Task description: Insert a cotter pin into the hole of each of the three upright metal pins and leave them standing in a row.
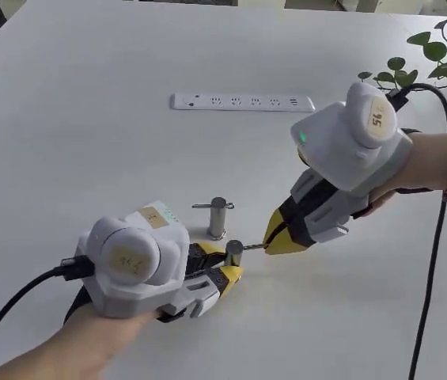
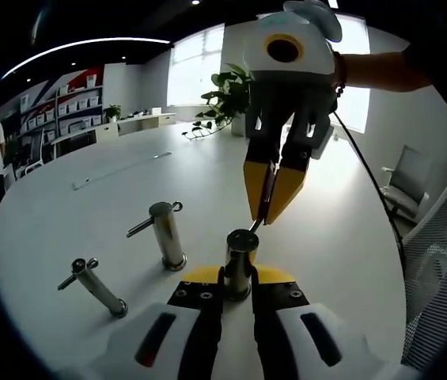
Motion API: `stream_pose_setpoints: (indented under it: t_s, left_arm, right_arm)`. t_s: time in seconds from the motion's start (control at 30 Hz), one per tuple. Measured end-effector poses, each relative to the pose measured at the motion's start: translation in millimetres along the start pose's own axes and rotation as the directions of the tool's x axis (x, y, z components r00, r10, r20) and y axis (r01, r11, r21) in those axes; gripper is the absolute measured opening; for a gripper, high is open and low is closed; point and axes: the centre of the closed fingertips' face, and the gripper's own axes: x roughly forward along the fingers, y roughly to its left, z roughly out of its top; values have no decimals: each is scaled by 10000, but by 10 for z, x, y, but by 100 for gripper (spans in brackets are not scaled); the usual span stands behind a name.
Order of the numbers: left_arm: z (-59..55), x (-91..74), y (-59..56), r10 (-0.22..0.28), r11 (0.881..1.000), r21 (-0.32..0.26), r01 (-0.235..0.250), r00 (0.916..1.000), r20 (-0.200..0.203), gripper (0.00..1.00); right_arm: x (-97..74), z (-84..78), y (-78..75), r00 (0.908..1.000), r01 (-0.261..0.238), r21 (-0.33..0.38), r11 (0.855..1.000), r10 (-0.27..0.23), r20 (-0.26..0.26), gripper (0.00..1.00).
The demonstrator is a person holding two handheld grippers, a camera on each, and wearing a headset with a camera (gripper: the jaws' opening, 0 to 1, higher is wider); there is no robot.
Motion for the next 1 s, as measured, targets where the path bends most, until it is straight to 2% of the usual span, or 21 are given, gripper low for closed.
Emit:
stream_pose_setpoints:
  t_s: [0.53,0.67,0.83,1.0]
  left_arm:
    - [13,8,-1,8,10000,-28,-8,10000,68,12]
    - [13,9,-1,26,10000,-71,-26,10000,82,12]
    - [11,10,3,50,10000,-71,-50,10000,68,12]
    - [8,11,3,52,9999,-89,-52,10000,54,12]
  right_arm:
    - [65,99,-4,10000,-29,129,9999,29,12,0]
    - [82,112,-10,9999,-26,160,9999,24,112,0]
    - [98,133,-20,9994,-10,527,9986,-8,332,0]
    - [65,141,-43,9986,154,700,9974,-190,502,5]
